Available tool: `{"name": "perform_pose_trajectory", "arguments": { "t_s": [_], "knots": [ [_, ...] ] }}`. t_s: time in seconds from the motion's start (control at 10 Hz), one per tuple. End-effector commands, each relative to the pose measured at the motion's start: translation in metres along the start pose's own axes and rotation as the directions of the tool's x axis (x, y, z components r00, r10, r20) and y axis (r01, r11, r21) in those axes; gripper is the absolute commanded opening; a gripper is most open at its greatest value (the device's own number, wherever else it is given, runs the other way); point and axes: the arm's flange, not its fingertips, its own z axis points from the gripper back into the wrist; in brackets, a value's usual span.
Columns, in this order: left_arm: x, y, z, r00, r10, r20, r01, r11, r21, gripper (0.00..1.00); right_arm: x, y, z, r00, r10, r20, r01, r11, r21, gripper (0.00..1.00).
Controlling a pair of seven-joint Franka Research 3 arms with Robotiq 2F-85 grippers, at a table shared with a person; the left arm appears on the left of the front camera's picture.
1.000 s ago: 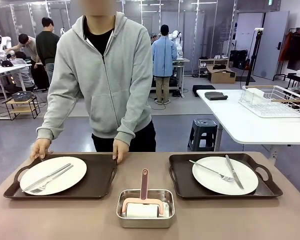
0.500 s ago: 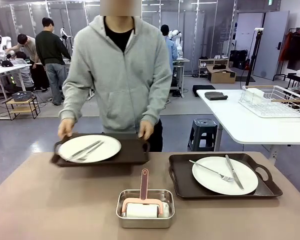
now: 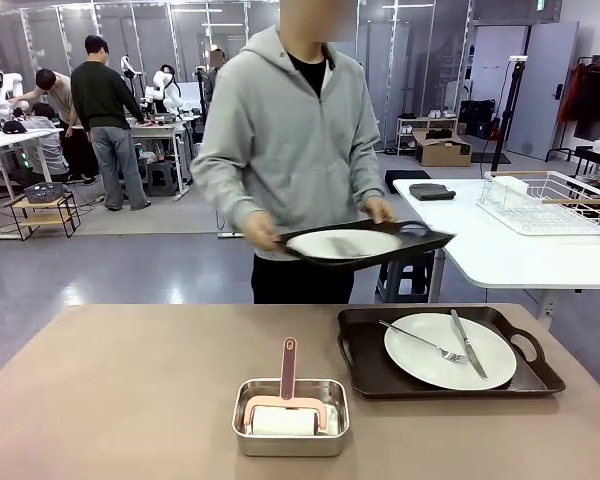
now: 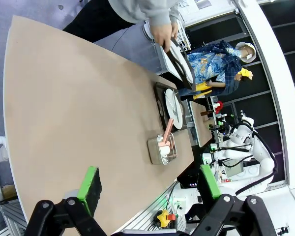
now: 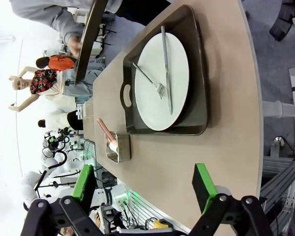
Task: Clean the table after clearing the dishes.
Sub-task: When the left (or right) Handle tray is removed, use the left hand (or right hand) to clean the left (or right) side of the table with the Lint Roller.
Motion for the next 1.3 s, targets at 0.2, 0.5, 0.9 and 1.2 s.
{"name": "perform_pose_trajectory", "arguments": {
  "t_s": [0.2, 0.5, 0.9, 1.2],
  "knots": [
    [0.011, -0.011, -0.006, 0.996, -0.073, -0.056, 0.076, 0.996, 0.038, 1.0, 0.0, 0.002, 0.0, 1.0, 0.005, 0.001, -0.005, 1.0, 0.0, 1.0],
    [0.063, -0.085, -0.063, 0.878, -0.315, -0.36, 0.399, 0.898, 0.186, 1.0, 0.0, 0.002, 0.0, 1.0, 0.005, 0.001, -0.005, 1.0, 0.0, 1.0],
    [0.072, -0.184, -0.245, 0.416, -0.529, -0.74, 0.723, 0.685, -0.084, 1.0, 0.0, 0.002, 0.0, 1.0, 0.005, 0.001, -0.005, 1.0, 0.0, 1.0],
    [0.023, -0.225, -0.354, 0.095, -0.571, -0.815, 0.789, 0.542, -0.288, 1.0, 0.0, 0.002, 0.0, 1.0, 0.005, 0.001, -0.005, 1.0, 0.0, 1.0]
  ]
}}
